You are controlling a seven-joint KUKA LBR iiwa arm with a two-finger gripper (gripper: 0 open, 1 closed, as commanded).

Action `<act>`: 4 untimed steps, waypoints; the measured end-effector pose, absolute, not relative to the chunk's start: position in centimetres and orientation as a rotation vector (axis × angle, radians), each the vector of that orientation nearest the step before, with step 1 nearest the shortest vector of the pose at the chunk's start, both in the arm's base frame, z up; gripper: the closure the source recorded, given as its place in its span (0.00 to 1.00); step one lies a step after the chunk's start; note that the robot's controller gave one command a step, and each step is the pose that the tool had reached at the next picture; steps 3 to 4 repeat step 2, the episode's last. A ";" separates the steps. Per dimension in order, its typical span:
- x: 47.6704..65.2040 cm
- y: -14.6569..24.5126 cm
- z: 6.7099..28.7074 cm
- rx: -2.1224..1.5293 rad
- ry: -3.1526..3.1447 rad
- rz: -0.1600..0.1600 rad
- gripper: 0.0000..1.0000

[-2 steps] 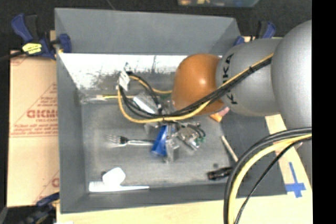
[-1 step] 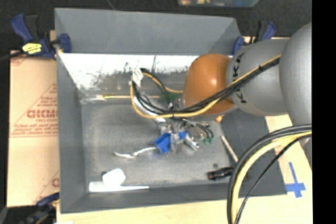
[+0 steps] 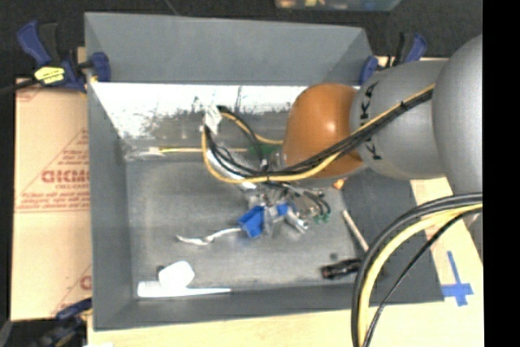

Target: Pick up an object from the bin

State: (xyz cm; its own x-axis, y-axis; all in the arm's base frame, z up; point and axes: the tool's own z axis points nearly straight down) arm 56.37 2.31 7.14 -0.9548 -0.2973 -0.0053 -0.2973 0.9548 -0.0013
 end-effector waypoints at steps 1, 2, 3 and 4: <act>56.1 2.3 9.9 -0.472 3.110 0.000 1.00; 56.4 2.3 14.4 -0.468 3.097 -0.004 1.00; 56.4 2.3 14.4 -0.468 3.097 -0.004 1.00; 56.4 2.3 14.4 -0.468 3.097 -0.004 1.00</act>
Offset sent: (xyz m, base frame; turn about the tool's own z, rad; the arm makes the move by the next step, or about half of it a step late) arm -0.0024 -0.0001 0.0163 0.0005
